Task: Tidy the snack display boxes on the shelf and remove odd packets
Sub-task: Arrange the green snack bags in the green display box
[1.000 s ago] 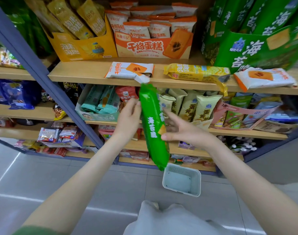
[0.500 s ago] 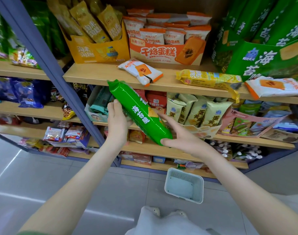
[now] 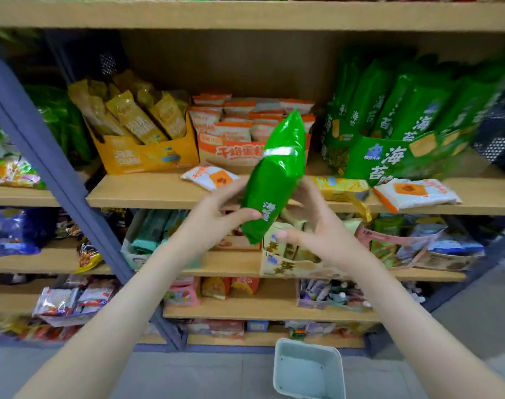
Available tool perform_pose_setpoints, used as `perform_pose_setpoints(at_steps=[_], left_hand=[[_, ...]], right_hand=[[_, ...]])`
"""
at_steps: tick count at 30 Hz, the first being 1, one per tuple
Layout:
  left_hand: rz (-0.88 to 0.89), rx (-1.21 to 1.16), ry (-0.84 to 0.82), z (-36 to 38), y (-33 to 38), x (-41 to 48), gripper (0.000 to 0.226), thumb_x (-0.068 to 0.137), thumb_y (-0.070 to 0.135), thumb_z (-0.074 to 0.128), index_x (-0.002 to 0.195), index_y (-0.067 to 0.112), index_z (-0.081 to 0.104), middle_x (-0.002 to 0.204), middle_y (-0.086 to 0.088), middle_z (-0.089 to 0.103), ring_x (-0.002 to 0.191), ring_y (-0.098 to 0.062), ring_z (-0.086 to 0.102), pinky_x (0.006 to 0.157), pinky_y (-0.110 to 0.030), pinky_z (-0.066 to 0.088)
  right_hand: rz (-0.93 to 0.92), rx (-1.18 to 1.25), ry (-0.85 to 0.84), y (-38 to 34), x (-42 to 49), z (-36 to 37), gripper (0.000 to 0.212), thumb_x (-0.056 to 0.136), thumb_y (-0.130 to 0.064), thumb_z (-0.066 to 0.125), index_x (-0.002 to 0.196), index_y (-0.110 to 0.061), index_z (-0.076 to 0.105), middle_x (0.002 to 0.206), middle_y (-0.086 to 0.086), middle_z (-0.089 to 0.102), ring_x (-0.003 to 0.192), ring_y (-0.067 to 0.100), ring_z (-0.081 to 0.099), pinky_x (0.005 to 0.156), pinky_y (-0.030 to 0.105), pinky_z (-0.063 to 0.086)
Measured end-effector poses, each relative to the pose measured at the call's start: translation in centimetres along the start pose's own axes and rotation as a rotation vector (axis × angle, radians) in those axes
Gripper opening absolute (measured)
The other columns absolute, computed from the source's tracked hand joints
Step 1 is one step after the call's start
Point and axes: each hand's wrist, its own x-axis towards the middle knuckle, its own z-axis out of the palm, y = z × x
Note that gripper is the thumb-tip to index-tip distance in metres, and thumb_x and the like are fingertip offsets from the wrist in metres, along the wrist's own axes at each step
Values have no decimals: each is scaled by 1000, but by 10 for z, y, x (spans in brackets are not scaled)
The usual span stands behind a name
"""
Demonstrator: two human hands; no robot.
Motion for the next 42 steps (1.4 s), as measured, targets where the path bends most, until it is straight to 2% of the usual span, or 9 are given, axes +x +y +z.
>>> perform_pose_setpoints(at_steps=[4,10,14,17,19,24,28,38,42], left_hand=[[265,167,-45,14,35,50,60,76,30,78,126,46,49,127,24,57,120,5,53,102,-19,43],[574,289,23,62,70,114,57,76,23,74,128,29,51,125,26,51,116,20,45,96,-2,33],[595,367,139,84,72,145,52,85,28,68,134,20,54,129,13,51,119,8,42,103,-3,26],[583,486,84,98,64,159,54,91,29,66,141,21,48,138,7,52,128,-4,44,108,-14,28],[586,546,41,109,59,164,58,92,28,66,145,21,43,142,0,51,131,-12,44,109,-24,30],[521,594,-21,129,51,171,68,94,29,63,152,22,28,149,-3,42,135,-16,38,110,-31,33],[446,541,-34,132,49,175,70,96,30,59,154,23,21,151,-1,39,132,-17,44,100,-23,37],[428,398,-35,133,46,185,75,97,22,58,154,31,12,153,-8,36,129,-17,45,96,-25,43],[448,450,-8,133,58,197,61,96,18,58,151,22,29,134,-11,55,75,-3,59,66,-7,44]], right_hand=[[-89,28,230,-34,6,-41,51,75,-32,68,120,-39,44,110,-37,59,109,-6,57,88,11,44],[-79,51,462,-38,11,-100,47,80,-12,73,123,-5,57,99,-18,67,85,-14,61,67,6,47],[-159,8,850,-28,16,-124,22,81,-13,77,76,-32,67,74,-25,68,92,6,67,86,23,50],[-180,-42,1008,-18,21,-137,28,86,-13,71,80,-37,58,79,-29,65,98,1,63,96,25,45],[-195,-59,1019,-9,27,-142,21,86,-14,70,96,-30,60,92,-24,66,100,0,62,97,25,46],[-165,-73,979,9,46,-144,60,84,-20,74,133,-10,40,117,-15,53,102,-22,47,92,2,33],[-169,-134,1014,11,60,-141,63,85,-23,73,131,-9,33,119,-4,49,109,-2,48,90,-3,29],[-188,-328,1046,24,71,-135,71,84,-23,74,135,4,32,117,-5,40,107,-9,31,91,-8,19],[-173,-291,1019,22,67,-140,75,81,-24,77,133,0,28,111,-16,37,106,-3,34,88,-7,22]])
